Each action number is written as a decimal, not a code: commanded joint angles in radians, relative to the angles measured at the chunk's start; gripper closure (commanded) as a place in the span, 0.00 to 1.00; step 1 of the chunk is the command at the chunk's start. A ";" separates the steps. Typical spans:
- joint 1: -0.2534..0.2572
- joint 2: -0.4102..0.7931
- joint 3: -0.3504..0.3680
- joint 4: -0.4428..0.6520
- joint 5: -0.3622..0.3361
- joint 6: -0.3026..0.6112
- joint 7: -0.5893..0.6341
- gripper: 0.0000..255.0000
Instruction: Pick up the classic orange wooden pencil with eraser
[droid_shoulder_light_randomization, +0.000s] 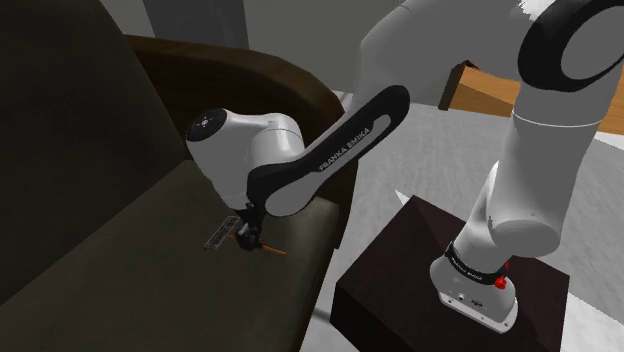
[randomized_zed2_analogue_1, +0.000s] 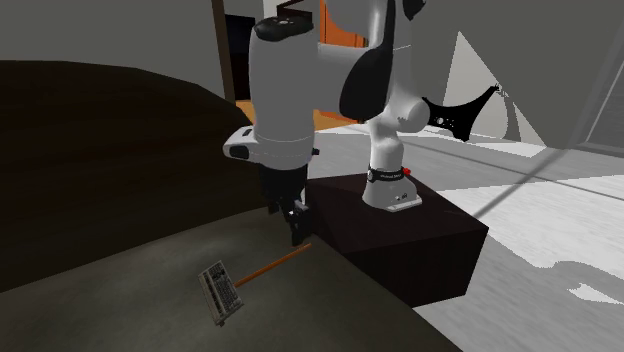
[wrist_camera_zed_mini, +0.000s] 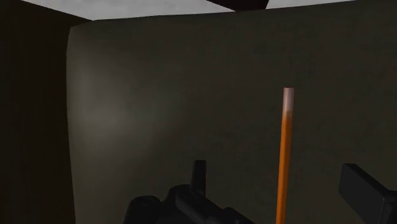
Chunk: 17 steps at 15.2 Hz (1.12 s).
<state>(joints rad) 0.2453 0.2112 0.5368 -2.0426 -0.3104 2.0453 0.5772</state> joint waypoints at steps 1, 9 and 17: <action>0.033 0.070 0.001 0.055 -0.053 -0.007 0.038 0.00; 0.048 0.134 -0.019 0.029 -0.102 0.068 0.081 0.00; 0.047 0.132 -0.019 0.027 -0.101 0.069 0.080 1.00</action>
<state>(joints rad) 0.2919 0.3430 0.5175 -2.0157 -0.4115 2.1138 0.6567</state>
